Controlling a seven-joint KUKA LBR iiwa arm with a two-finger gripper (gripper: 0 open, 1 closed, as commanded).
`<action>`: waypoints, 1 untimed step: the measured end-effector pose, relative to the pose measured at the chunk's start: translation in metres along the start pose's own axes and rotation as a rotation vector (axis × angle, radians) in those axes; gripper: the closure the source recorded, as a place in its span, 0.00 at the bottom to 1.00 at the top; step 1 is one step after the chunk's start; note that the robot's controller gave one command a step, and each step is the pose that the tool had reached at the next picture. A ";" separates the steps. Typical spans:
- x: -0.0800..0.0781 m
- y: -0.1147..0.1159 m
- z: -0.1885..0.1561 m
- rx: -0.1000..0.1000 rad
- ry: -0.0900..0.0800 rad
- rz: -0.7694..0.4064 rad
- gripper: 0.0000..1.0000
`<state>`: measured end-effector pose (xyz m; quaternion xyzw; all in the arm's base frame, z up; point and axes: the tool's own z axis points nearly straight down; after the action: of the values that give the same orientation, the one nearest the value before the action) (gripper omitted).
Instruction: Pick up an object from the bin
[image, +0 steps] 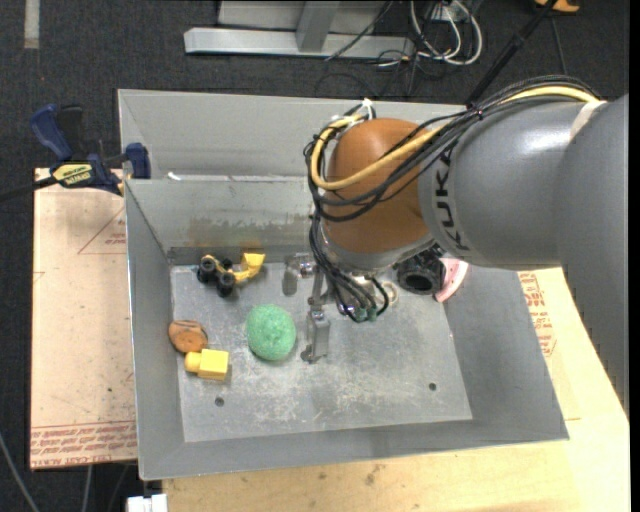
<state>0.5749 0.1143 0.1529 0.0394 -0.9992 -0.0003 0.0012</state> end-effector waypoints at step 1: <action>-0.007 0.004 0.032 -0.002 -0.007 0.132 0.00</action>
Offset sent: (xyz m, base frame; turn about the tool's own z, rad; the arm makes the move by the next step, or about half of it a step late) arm 0.0006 0.0112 -0.0829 0.1326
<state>0.5813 0.1190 0.1214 -0.0267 -0.9996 -0.0011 -0.0021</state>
